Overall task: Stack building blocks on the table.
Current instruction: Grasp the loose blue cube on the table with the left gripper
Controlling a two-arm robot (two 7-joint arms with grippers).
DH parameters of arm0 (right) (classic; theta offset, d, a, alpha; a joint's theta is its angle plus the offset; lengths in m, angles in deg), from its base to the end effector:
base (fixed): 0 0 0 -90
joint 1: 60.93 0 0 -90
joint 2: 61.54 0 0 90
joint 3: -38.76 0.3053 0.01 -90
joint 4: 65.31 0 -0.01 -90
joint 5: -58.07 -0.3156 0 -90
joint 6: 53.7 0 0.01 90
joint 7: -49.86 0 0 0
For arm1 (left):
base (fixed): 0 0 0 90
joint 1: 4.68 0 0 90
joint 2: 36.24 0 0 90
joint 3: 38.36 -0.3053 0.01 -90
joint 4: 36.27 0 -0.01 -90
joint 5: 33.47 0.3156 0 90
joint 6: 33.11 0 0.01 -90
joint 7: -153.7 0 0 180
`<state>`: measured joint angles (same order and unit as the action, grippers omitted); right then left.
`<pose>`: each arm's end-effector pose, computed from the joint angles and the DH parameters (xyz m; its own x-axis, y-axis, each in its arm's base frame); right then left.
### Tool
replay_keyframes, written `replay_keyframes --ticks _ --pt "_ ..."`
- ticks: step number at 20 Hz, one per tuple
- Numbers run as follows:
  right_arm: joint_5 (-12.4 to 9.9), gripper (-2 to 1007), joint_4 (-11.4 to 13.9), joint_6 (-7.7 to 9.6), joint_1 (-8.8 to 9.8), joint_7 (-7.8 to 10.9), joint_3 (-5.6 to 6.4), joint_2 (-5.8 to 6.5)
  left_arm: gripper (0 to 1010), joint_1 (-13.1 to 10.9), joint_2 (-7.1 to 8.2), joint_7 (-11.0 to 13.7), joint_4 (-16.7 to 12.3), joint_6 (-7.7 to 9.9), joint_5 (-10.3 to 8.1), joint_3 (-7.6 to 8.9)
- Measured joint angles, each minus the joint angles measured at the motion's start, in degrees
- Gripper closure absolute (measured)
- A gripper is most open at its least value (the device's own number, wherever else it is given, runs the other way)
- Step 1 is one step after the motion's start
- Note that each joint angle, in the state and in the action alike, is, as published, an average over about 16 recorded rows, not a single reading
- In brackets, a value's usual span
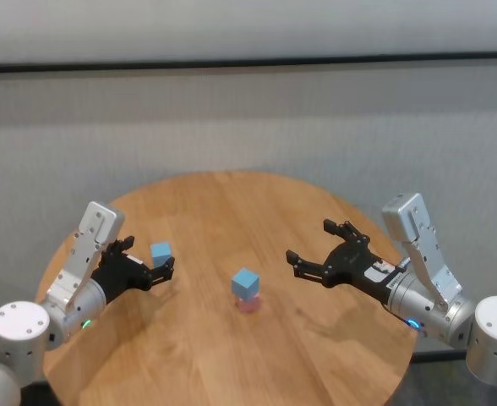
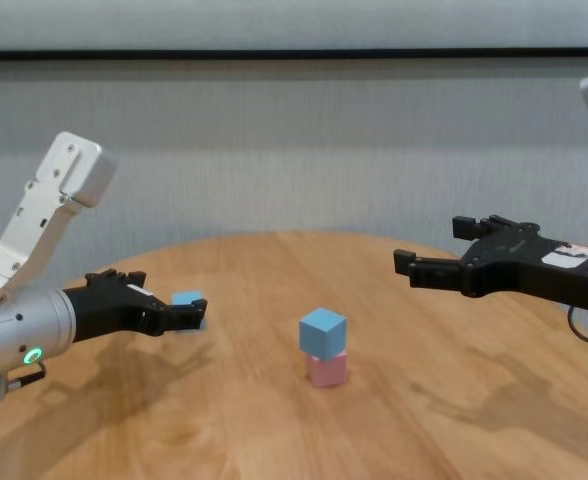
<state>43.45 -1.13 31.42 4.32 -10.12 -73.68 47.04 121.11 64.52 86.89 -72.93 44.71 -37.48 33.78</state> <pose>0.4470 -0.0371 -0.3092 0.6698 -0.7291 0.1409 0.7426 0.6569 -0.1307 0.4875 0.0471 -0.3540 0.5018 0.8447 0.1862 -0.8583 0.4598 0.2278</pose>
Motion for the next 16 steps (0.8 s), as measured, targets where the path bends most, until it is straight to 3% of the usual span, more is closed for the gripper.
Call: replay_keyframes --ticks 3,6,16 --pt "0.0 0 0.0 0.0 0.0 0.0 0.0 0.0 10 -1.12 0.15 -0.67 -2.41 1.63 0.29 0.16" --pt "0.0 0 0.0 0.0 0.0 0.0 0.0 0.0 10 -1.22 -0.04 -0.66 -2.68 1.94 0.47 0.21" --pt "0.0 0 0.0 0.0 0.0 0.0 0.0 0.0 11 2.54 -2.04 0.04 4.86 -1.07 0.83 0.2"
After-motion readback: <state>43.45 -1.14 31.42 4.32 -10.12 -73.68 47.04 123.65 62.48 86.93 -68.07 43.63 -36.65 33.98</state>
